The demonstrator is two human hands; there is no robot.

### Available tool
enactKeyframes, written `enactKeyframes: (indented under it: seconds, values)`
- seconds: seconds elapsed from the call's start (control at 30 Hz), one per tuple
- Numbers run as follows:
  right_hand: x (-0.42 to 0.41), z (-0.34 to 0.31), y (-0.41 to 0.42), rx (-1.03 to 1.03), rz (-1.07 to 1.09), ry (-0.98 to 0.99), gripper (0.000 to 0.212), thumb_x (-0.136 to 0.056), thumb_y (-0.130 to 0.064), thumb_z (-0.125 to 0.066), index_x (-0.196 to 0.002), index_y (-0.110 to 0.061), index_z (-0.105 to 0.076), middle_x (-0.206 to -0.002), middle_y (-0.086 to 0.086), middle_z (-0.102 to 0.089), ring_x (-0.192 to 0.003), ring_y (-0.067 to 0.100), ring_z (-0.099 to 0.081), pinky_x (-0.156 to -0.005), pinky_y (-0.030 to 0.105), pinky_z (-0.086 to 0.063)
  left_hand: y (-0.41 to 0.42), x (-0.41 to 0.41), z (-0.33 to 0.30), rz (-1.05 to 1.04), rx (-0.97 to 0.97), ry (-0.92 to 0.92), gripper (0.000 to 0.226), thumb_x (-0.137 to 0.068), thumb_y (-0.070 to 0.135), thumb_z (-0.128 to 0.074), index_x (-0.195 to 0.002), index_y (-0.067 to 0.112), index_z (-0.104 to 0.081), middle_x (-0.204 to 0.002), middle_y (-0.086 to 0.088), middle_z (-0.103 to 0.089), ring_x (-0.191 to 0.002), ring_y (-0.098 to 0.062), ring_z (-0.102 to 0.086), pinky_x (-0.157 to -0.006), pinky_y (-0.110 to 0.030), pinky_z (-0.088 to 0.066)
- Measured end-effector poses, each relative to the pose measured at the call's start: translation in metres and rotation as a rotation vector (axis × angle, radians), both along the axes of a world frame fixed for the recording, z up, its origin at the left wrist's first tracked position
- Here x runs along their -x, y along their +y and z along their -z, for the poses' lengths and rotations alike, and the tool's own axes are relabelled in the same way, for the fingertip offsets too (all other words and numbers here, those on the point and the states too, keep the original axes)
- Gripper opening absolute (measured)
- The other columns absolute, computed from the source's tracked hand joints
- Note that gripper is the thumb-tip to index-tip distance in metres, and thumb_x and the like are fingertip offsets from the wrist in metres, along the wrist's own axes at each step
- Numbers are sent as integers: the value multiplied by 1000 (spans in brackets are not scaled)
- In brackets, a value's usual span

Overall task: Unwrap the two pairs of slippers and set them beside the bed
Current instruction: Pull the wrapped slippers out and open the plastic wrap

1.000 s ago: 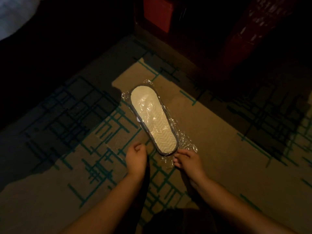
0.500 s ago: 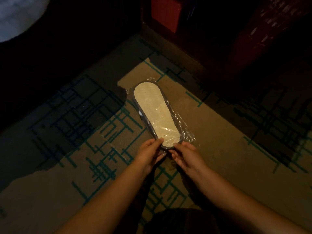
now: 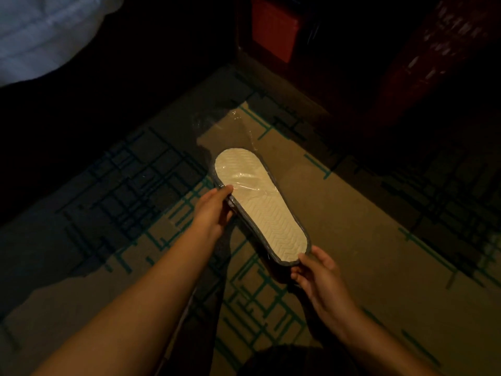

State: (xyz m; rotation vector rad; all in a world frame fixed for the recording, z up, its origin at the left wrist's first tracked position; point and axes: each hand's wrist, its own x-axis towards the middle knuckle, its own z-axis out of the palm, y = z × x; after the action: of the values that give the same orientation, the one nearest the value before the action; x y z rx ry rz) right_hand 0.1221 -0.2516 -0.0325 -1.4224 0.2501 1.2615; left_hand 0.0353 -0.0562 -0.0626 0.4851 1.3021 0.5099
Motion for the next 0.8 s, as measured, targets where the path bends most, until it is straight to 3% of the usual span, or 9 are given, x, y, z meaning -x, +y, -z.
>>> enactKeyframes:
  seconds: [0.07, 0.17, 0.27, 0.33, 0.4, 0.47, 0.67, 0.73, 0.8]
  values:
    - [3, 2, -3, -23, 8, 9, 20, -91, 0, -45, -102, -9, -60, -82, 10, -62, -65, 14, -54, -50, 17, -50, 0, -1, -4, 18, -41, -15, 16, -85, 14, -60, -70, 18, -56, -57, 3, -66, -51, -6, -63, -47, -16, -51]
    - [4, 1, -1, -54, 72, 43, 21, -91, 4, -45, -91, -11, -60, -75, 7, -65, -56, 10, -59, -49, 17, -52, -9, -1, -5, 86, -7, -48, 13, -86, 34, -58, -81, 22, -59, -75, 4, -65, -76, -11, -62, -68, -25, -47]
    - [-2, 2, 4, -56, 142, 57, 22, -90, 6, -45, -87, -12, -58, -72, 6, -65, -50, 7, -61, -48, 18, -54, -36, 7, 0, 289, 82, -9, 38, -66, 52, -68, -88, 23, -56, -83, 0, -59, -77, -14, -56, -67, -28, -43]
    - [-3, 5, 7, -28, 114, 27, 22, -90, 5, -47, -87, -15, -56, -71, 5, -65, -50, 7, -62, -49, 19, -53, -58, 9, 0, 443, 139, -37, 30, -72, 41, -67, -94, 22, -57, -90, 0, -63, -79, -14, -61, -67, -28, -48]
    - [-1, 9, 7, 21, -3, -6, 19, -89, 0, -51, -88, -18, -56, -70, 3, -67, -56, 10, -63, -52, 22, -50, -72, 9, 2, 425, 135, -54, 11, -84, 15, -59, -93, 18, -55, -85, -1, -64, -73, -10, -64, -61, -24, -55]
    - [-2, 14, 7, 106, -87, -54, 11, -88, -11, -55, -86, -22, -57, -81, 4, -67, -72, 15, -62, -60, 27, -46, -75, 11, 4, 364, 114, -57, 15, -87, 2, -53, -92, 17, -54, -83, -2, -64, -68, -10, -64, -53, -18, -56]
    - [-47, 15, 38, 184, -105, -139, 15, -83, -40, -62, -84, -34, -49, -104, 0, -58, -106, 20, -53, -98, 40, -43, -75, 40, 8, 377, 102, -60, 21, -86, 0, -53, -94, 19, -60, -86, 0, -69, -63, -7, -69, -53, -20, -55]
    - [-57, 19, 59, 169, -208, -99, 15, -82, -39, -63, -86, -31, -52, -104, 2, -61, -104, 21, -56, -99, 40, -42, -79, 53, 9, 395, 98, -66, 24, -86, 1, -54, -95, 21, -62, -84, 1, -74, -68, -8, -71, -55, -21, -56]
    - [-60, 26, 81, 173, -288, -134, 11, -82, -29, -66, -87, -25, -57, -96, 2, -63, -91, 19, -59, -86, 36, -47, -82, 64, 11, 428, 80, -70, 27, -87, 1, -52, -96, 22, -64, -79, 4, -77, -71, -8, -72, -58, -22, -56]
